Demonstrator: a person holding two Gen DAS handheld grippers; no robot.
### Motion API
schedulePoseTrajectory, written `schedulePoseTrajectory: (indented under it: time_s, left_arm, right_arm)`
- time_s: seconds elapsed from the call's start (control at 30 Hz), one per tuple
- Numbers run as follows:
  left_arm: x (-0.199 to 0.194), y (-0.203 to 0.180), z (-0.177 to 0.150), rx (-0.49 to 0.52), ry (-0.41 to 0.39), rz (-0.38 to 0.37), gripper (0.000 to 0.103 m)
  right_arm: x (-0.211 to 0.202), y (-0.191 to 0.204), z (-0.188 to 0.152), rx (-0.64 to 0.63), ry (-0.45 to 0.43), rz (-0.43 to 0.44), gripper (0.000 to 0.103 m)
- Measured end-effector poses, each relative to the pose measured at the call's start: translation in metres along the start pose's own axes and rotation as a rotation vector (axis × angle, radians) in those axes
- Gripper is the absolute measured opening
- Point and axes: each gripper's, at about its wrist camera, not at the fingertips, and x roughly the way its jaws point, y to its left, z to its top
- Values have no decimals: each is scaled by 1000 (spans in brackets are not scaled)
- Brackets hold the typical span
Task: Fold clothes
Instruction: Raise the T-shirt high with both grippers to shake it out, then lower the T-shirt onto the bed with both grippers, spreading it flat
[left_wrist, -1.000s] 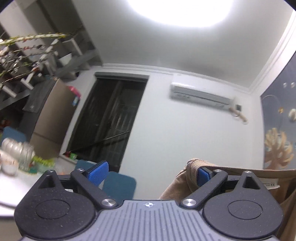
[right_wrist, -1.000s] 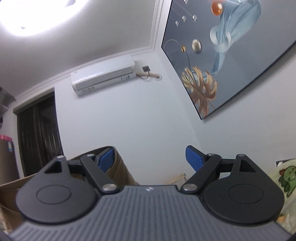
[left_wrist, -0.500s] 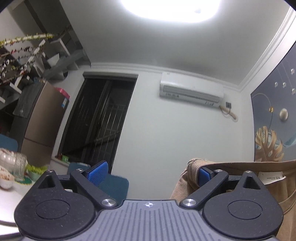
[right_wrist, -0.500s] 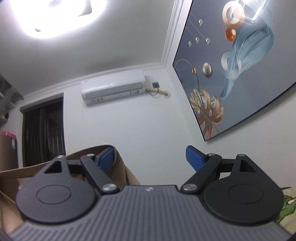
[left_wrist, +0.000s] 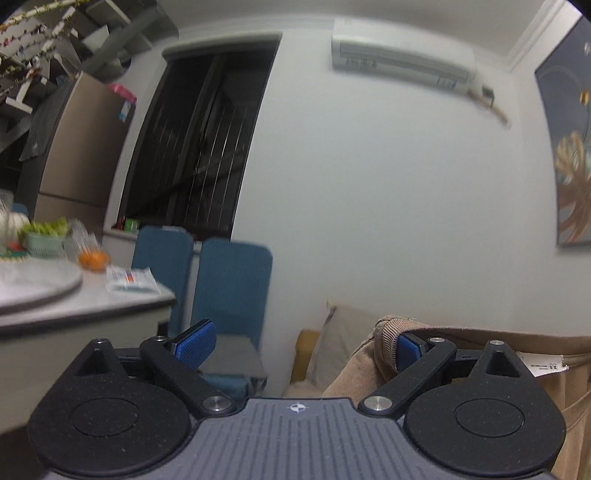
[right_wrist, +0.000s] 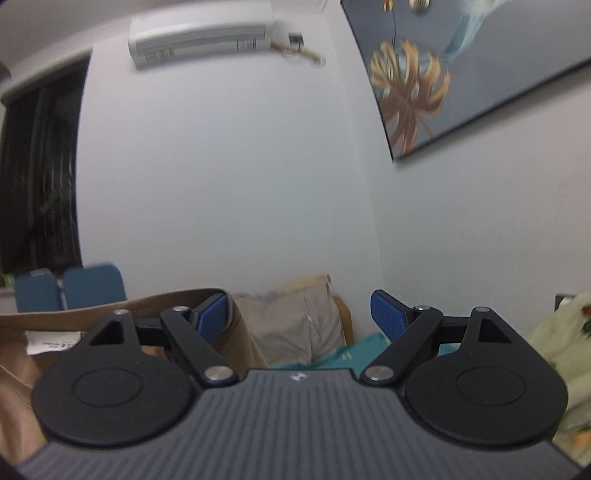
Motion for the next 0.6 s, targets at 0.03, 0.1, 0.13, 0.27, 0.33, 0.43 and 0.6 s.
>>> schedulePoseTrajectory:
  time_s: [0.03,0.1,0.13,0.27,0.33,0.43,0.6]
  left_arm:
    - [24,-4,-23,8,18,9,98]
    - [71,-9,-71,31,59,25,98]
    - [94,-12,-95,44,83,33,98]
    - [178,-12,-197,75,212,60,97]
    - [205,-8,-241,73,275,57,97]
    - [225,-11,-259,149,382,32,97]
    - [259,-16,-289,277,559,-12,95]
  right_arm:
    - [21,-3,-21,-8,20,-7,85]
    - [64,-8,-63,-28,63,-17,85]
    - [85,-9,-84,-48,89,-24,85]
    - [155,-12,-164,-126,171,-38,84]
    - [180,-12,-200,-158,206,-40,83]
    - [209,-13,-247,-199,273,-41,83]
    - [247,-19,-287,-222,469,6,84]
